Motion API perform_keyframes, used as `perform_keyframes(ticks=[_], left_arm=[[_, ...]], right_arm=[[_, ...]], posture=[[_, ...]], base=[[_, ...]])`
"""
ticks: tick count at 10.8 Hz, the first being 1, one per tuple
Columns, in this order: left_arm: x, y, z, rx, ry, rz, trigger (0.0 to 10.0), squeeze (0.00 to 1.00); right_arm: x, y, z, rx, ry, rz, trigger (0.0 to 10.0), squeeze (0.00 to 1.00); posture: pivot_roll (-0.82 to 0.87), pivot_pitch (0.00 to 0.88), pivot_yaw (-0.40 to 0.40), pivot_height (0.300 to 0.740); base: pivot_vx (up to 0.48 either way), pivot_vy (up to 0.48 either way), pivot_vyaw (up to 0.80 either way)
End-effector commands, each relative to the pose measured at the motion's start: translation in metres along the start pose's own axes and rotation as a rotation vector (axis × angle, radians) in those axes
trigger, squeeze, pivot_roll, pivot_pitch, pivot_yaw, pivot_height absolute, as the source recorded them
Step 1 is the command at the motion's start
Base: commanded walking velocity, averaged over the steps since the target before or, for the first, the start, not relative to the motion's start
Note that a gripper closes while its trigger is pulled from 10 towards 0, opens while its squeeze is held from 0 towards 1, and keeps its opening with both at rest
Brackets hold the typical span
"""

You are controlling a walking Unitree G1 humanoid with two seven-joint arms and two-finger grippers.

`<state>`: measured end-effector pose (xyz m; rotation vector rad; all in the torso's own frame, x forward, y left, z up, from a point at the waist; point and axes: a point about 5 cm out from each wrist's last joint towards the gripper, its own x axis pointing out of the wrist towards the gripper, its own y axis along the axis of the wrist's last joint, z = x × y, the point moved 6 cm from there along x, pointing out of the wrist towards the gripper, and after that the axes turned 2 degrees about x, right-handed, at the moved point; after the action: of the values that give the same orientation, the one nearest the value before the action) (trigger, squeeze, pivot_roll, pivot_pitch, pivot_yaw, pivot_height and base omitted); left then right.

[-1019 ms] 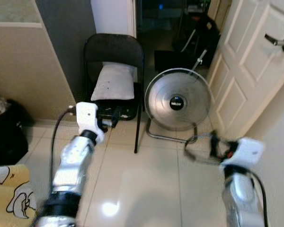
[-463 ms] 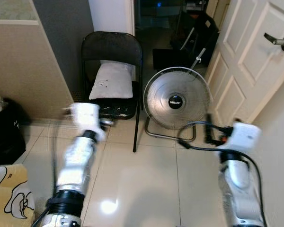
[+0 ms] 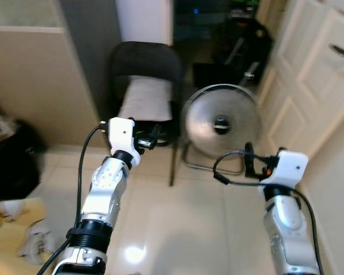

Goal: Clean up the room

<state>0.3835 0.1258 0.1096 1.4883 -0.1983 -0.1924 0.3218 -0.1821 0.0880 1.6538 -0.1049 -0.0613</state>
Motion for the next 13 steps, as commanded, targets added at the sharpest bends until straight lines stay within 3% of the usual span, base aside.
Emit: perform_keyframes(ticks=[1,5,7,8,10,13], left_arm=[[0.001,-0.003,0.002,-0.041,-0.004,-0.016,10.0,0.00],[0.001,-0.009,-0.002,-0.014,0.006,-0.044,10.0,0.00],[0.000,-0.018,-0.007,0.060,0.022,-0.092,10.0,0.00],[-0.003,-0.019,-0.008,0.093,0.018,-0.094,10.0,0.00],[-0.007,-0.015,-0.015,0.115,0.047,-0.075,10.0,0.00],[-0.009,-0.012,-0.012,0.085,0.069,-0.054,10.0,0.00]], right_arm=[[-0.001,-0.005,0.012,-0.002,-0.038,-0.024,10.0,0.00],[-0.003,-0.010,0.017,0.005,-0.059,-0.049,10.0,0.00],[-0.001,-0.014,0.017,-0.001,-0.046,-0.066,10.0,0.00],[-0.001,-0.015,0.014,0.002,-0.032,-0.066,10.0,0.06],[0.003,-0.017,0.013,-0.002,-0.019,-0.075,10.0,0.12],[0.008,-0.018,0.011,0.000,0.002,-0.080,10.0,0.18]], posture=[[-0.18,0.000,0.049,0.740],[-0.18,0.000,0.056,0.740],[-0.17,0.000,0.050,0.740],[-0.16,0.000,0.046,0.740],[-0.15,0.000,0.040,0.740],[-0.14,0.000,0.038,0.740]], base=[[0.000,0.480,0.00],[0.000,0.480,0.00],[0.000,0.000,0.62],[0.000,0.000,0.70],[0.000,0.000,0.67],[0.000,-0.480,0.63]])
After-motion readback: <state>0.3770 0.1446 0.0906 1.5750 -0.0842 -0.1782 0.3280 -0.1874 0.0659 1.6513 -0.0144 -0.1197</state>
